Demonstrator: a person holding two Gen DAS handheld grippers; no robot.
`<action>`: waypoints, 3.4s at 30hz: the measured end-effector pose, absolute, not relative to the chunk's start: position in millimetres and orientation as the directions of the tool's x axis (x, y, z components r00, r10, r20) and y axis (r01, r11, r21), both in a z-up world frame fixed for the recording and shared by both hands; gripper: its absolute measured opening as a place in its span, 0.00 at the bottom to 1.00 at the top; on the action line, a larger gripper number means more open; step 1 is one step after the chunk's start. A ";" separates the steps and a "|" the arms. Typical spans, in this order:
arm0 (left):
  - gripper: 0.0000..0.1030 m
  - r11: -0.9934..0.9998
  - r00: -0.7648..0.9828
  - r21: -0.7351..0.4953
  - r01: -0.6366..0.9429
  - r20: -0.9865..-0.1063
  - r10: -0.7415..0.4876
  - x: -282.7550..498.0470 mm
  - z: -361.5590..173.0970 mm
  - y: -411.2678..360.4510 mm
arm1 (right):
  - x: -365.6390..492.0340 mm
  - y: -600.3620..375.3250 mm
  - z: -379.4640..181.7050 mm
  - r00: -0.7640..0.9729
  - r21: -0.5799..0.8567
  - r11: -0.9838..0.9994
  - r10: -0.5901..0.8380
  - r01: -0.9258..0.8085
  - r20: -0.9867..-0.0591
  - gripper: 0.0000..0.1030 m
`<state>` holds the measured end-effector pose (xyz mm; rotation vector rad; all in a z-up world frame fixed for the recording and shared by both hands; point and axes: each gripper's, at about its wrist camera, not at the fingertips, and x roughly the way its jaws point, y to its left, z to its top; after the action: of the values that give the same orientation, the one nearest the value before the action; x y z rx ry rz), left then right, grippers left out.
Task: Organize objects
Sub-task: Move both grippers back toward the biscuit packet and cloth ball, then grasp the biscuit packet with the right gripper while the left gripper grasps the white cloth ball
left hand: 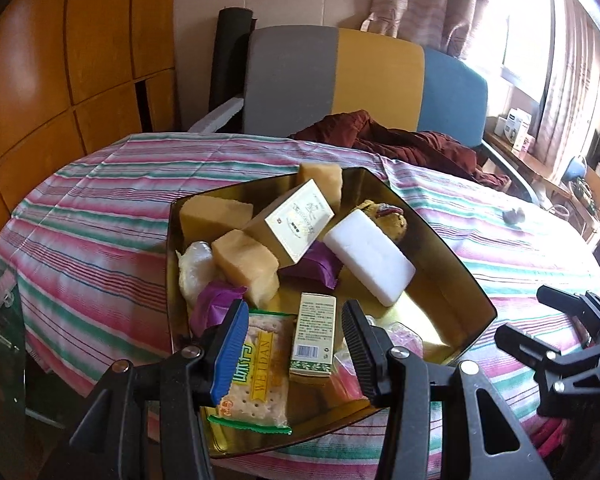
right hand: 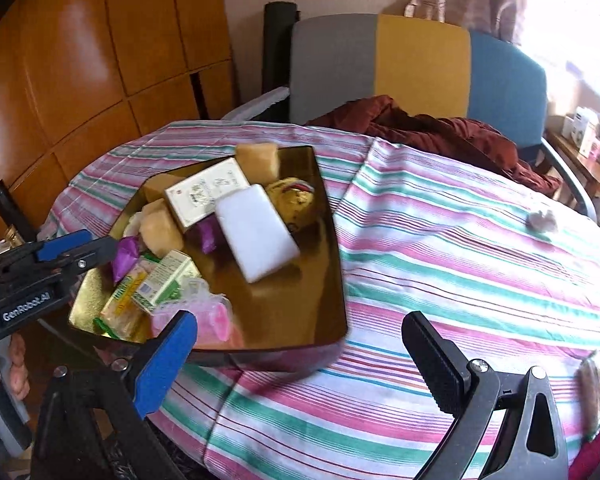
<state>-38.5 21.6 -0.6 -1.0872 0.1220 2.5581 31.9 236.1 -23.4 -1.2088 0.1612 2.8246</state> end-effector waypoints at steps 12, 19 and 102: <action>0.48 -0.906 -0.627 -0.045 -0.420 -0.707 0.326 -33.3 4.3 45.9 | 62.0 323.2 -33.9 -0.620 0.041 -0.961 0.144 -0.274 -0.771 1.00; 0.48 -0.860 -0.590 -0.029 -0.510 -0.716 0.374 -25.5 2.6 82.1 | 81.5 377.2 -31.2 -0.574 0.036 -0.923 0.207 -0.383 -0.792 1.00; 0.65 -0.639 -0.139 -0.225 -0.735 -0.873 0.467 -157.4 -88.0 587.6 | 135.9 571.8 -74.0 -0.257 0.078 -0.817 0.088 -0.571 -0.962 0.63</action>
<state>-157.4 587.6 -88.0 -1.3048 0.3276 1.8765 135.9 571.8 -74.0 -1.5805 0.5874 2.1178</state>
